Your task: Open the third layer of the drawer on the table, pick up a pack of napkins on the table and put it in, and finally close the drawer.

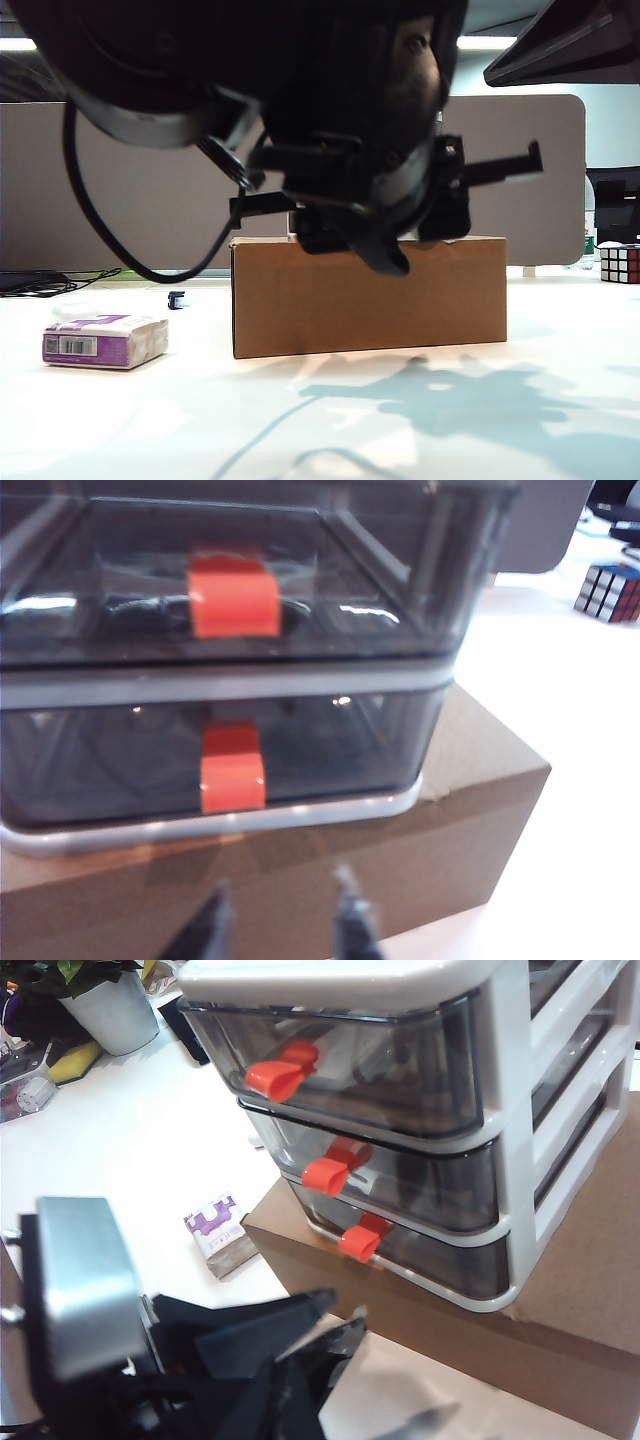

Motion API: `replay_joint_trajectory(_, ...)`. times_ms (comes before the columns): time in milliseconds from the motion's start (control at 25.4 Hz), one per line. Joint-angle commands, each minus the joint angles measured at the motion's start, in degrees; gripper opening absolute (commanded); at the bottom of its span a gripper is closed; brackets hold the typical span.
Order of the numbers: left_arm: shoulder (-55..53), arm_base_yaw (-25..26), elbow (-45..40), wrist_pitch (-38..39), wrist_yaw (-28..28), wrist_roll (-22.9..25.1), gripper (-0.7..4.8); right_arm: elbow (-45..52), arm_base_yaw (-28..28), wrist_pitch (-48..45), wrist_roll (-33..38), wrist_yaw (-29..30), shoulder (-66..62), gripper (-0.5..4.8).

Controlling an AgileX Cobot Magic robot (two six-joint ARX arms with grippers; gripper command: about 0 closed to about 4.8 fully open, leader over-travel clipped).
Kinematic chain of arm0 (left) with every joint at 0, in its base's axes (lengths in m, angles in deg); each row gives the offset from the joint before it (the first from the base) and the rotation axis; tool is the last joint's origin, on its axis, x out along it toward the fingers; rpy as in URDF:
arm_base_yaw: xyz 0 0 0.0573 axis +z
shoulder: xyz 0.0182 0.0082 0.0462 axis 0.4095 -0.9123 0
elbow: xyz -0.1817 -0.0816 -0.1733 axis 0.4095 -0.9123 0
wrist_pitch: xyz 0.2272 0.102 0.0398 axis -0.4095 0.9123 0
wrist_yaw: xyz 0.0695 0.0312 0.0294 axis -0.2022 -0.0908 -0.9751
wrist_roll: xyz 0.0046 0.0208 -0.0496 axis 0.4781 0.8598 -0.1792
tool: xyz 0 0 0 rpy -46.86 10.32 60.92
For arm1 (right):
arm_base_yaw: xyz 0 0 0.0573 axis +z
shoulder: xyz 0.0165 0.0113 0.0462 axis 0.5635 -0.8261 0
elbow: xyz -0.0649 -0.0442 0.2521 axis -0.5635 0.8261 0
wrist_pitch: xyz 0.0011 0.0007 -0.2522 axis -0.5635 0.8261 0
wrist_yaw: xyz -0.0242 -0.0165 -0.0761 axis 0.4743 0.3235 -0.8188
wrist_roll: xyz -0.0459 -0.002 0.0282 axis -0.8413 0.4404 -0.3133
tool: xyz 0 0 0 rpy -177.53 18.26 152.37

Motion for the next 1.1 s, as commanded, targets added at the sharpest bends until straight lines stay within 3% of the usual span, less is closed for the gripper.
replay_joint_trajectory(39,-0.1,-0.1,1.6,1.5,-1.9,3.7,1.34,-0.3,0.1,-0.8,-0.2,0.3,0.1,-0.06)
replay_joint_trajectory(551,-0.1,0.3,1.7,-2.0,-2.6,3.9,1.85,-0.3,0.1,-0.4,-1.5,0.1,0.0,-0.06)
replay_joint_trajectory(1103,-0.2,2.9,1.9,-2.0,-1.3,3.9,1.84,-0.2,0.1,-0.2,-2.6,0.1,0.0,-0.06)
